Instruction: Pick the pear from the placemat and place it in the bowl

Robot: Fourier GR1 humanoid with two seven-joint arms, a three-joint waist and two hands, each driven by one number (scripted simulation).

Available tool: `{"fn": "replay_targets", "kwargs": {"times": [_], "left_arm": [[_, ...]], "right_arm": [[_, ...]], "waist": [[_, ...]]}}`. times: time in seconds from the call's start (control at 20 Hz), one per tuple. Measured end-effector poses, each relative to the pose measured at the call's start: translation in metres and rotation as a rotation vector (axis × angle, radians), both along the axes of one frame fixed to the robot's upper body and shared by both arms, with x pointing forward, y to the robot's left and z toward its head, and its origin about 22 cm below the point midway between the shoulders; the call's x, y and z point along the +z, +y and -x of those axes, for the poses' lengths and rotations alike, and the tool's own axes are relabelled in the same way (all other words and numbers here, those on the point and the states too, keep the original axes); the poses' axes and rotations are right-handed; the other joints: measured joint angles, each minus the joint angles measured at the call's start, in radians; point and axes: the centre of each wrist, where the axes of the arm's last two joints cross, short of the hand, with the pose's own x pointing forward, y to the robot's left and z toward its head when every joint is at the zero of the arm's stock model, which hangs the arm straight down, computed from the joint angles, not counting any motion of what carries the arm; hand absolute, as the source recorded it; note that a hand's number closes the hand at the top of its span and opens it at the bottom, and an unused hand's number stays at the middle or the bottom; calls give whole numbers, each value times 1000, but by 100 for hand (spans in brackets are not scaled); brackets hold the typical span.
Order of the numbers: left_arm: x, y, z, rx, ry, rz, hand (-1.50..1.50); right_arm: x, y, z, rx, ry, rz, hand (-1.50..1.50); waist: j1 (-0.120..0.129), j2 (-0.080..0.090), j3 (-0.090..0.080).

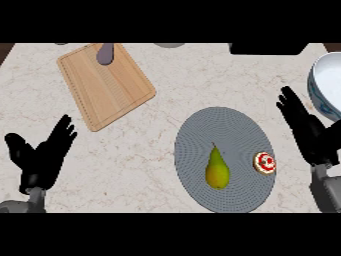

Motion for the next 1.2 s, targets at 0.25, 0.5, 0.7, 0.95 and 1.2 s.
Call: {"fn": "replay_targets", "kwargs": {"times": [0.25, 0.5, 0.7, 0.95, 1.2], "left_arm": [[17, -22, -10, -155, -156, -56, 0], [38, -51, -19, -345, -293, -89, 0], [46, -72, -18, -431, -336, -91, 0], [52, -80, -19, -469, -358, -88, 0], [48, -86, -18, -486, -366, -86, 0]], "right_arm": [[3, 17, 4, -193, 20, -31, 150], [-22, 26, 21, -398, 156, 134, -150], [-27, 71, 32, -475, 168, 130, -150], [-19, 82, 23, -373, 243, 336, -150], [9, 74, 3, -217, 422, 561, -150]], "waist": [[-21, -7, 14], [-29, -6, 14], [-14, -5, 19], [2, -3, 20], [12, -2, 18]]}}
